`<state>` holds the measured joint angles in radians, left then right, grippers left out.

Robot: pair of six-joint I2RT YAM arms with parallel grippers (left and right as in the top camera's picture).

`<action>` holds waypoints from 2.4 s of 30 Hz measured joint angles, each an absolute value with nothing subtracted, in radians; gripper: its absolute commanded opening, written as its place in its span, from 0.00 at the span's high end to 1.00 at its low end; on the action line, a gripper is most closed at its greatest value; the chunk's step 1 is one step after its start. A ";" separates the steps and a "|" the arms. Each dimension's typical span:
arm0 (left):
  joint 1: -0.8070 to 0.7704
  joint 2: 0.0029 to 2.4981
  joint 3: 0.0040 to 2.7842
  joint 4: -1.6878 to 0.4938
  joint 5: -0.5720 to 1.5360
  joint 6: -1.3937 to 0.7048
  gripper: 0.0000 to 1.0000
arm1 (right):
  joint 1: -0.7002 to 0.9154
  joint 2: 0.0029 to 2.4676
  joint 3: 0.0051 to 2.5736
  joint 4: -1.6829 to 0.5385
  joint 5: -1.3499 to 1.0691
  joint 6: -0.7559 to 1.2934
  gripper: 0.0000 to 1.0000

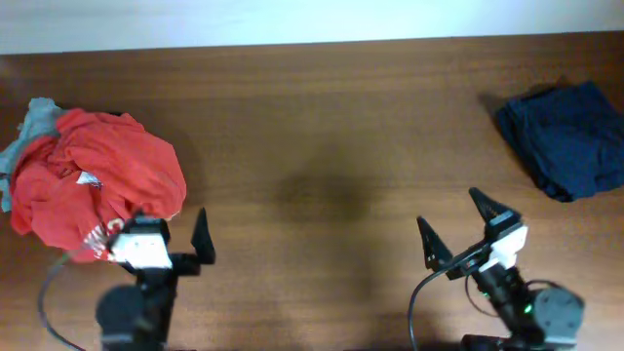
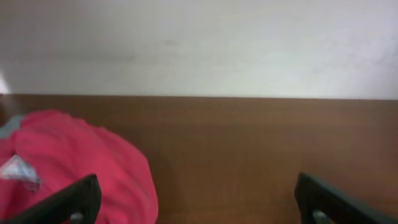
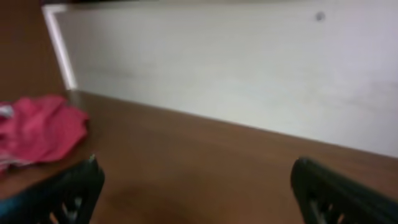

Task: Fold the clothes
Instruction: 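Reach the left gripper into the red shirt pile and grasp a shirt, then lift the red shirt with the left gripper and drop it mid-table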

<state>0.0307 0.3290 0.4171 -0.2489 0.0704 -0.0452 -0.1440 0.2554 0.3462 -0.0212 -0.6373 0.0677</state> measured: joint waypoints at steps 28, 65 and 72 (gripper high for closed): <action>0.387 1.399 1.143 -0.812 -0.118 -0.369 0.01 | -0.142 1.518 1.227 -0.767 -0.933 -0.080 0.08; 0.228 1.277 1.826 -0.683 -0.194 -0.394 0.99 | -0.134 1.518 1.227 -0.813 -0.775 -0.112 0.17; -0.010 1.322 1.849 -0.575 -0.075 -0.394 0.99 | -0.142 1.518 1.270 -0.866 -0.774 -0.111 0.20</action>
<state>-0.0101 1.3220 1.8488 -0.5751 -0.0746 -0.3939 -0.1417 1.5181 1.2701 -0.8658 -0.7742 -0.1108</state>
